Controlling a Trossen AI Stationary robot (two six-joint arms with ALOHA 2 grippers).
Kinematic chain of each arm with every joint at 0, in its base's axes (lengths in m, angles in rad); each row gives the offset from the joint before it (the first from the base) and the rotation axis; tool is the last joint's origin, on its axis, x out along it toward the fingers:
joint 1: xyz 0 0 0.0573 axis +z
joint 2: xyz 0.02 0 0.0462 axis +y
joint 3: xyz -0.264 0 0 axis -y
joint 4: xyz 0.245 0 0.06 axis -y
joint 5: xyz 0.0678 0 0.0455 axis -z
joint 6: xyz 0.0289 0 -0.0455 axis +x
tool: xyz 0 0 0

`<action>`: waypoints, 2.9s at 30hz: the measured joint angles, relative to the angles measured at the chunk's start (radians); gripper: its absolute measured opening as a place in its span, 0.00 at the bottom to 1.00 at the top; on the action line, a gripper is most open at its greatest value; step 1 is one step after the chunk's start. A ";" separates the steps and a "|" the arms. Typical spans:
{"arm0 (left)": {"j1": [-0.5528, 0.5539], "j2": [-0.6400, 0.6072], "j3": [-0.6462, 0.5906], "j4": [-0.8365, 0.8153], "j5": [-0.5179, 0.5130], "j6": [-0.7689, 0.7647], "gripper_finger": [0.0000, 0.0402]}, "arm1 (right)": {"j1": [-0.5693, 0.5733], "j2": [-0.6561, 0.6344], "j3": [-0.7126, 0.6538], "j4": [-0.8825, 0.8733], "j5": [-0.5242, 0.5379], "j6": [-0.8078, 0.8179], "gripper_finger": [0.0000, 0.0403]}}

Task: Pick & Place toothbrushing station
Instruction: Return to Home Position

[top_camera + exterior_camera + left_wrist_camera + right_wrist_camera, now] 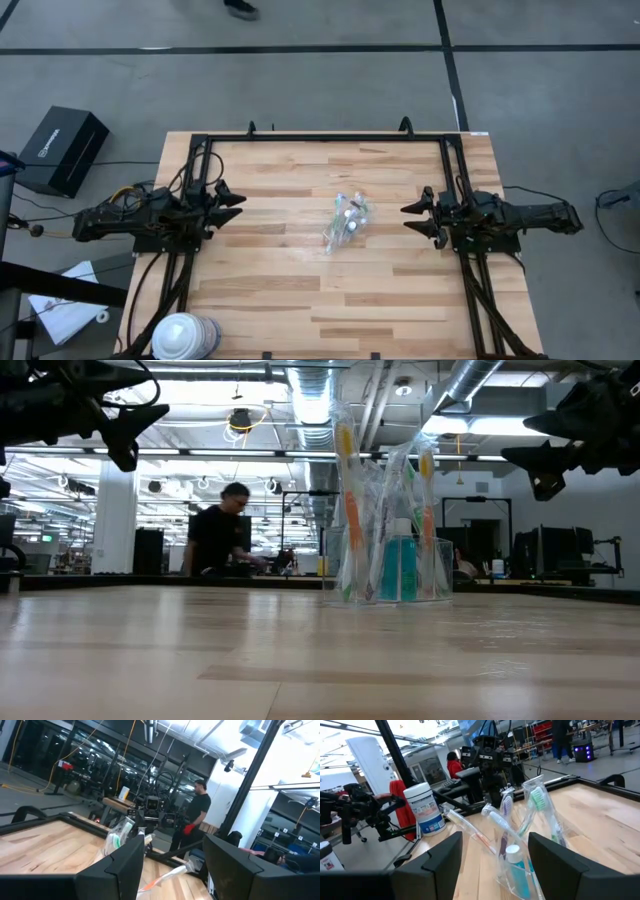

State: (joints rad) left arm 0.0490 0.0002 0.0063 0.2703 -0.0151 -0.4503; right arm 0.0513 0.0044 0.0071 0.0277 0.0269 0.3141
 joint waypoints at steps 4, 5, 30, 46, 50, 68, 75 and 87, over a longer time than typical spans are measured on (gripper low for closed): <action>0.000 0.000 0.000 0.000 0.000 0.000 0.49 | -0.006 0.000 0.000 -0.001 0.000 0.000 0.54; 0.000 0.000 0.000 0.000 0.000 0.000 0.49 | -0.010 0.000 0.000 -0.003 0.000 0.000 0.54; 0.002 0.003 0.000 0.009 0.000 0.000 0.49 | -0.033 0.002 -0.001 -0.011 0.000 0.000 0.54; 0.002 0.105 0.000 0.017 0.000 0.000 0.49 | -0.033 0.002 -0.002 -0.011 -0.001 0.000 0.54; 0.002 0.137 0.000 0.018 0.000 0.000 0.49 | -0.033 0.002 -0.002 -0.011 -0.001 0.000 0.54; 0.002 0.246 0.000 0.027 0.000 0.000 0.49 | -0.033 0.002 -0.002 -0.011 -0.001 0.000 0.54; 0.002 0.270 0.000 0.032 0.000 0.000 0.49 | -0.033 0.002 -0.002 -0.011 -0.001 0.000 0.54; 0.002 0.278 0.000 0.037 0.001 0.000 0.49 | -0.033 0.002 -0.002 -0.011 -0.001 0.000 0.54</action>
State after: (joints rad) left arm 0.0509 0.2783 0.0063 0.3076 -0.0145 -0.4503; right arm 0.0185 0.0059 0.0055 0.0162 0.0261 0.3143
